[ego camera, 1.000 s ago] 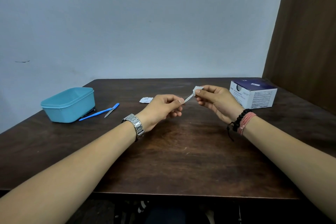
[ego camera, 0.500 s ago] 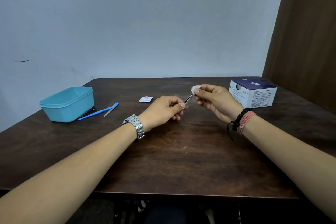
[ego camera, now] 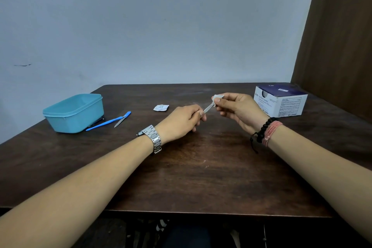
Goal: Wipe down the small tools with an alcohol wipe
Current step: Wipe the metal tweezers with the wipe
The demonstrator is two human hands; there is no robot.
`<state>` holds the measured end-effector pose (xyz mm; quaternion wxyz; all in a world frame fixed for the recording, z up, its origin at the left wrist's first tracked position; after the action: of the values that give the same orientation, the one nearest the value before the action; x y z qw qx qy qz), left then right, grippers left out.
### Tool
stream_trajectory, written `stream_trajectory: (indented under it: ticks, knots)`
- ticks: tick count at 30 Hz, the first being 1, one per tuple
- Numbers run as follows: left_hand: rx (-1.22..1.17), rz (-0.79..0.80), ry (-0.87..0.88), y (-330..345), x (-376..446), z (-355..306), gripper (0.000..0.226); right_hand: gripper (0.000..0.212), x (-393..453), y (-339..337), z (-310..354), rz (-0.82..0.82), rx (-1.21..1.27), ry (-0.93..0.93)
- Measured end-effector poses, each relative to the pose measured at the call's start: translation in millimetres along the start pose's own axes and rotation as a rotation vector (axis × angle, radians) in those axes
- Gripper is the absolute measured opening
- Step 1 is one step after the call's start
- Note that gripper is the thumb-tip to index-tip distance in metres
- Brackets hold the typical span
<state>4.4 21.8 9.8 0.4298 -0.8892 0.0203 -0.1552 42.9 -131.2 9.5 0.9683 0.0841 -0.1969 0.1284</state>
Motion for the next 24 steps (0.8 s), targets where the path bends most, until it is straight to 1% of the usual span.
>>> stream_trajectory:
  ticks: [5, 9, 12, 14, 17, 18, 22, 24]
  knots:
    - [0.015, -0.005, -0.009, 0, -1, 0, 0.026, 0.005, 2, -5, 0, -0.029, 0.01, -0.003]
    - [0.031, -0.007, -0.002, 1, -3, -1, 0.025, 0.013, 0, 3, -8, 0.063, -0.04, 0.042]
    - [0.028, -0.005, -0.003, 1, -3, -2, 0.025, 0.014, -3, 8, -10, 0.113, -0.089, 0.055]
    - [0.028, -0.009, -0.003, 0, -3, -3, 0.026, 0.016, -2, 7, -7, 0.084, -0.08, 0.032]
    - [0.02, -0.011, -0.002, 1, -2, -3, 0.025, 0.004, 1, 0, -1, 0.012, -0.016, -0.007]
    - [0.018, -0.01, -0.002, 1, -2, -4, 0.025, 0.004, 2, -2, 0, 0.005, -0.002, -0.012]
    - [0.027, -0.007, 0.001, 1, -3, -4, 0.025, 0.004, -1, 6, -7, 0.087, -0.083, 0.018]
    - [0.033, -0.011, 0.005, 0, -4, -4, 0.025, 0.008, -2, 10, -11, 0.116, -0.122, 0.032]
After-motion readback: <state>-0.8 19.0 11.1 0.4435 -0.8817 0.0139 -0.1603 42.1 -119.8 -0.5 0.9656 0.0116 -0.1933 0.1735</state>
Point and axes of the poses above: each hand's wrist, its own x-axis towards the middle knuckle, its own y-axis out of the palm, z = x × y, the point moved 6 cm from there along x, towards the middle knuckle, and after that the axes turned 10 degrees about -y, right-handed, at the moved point
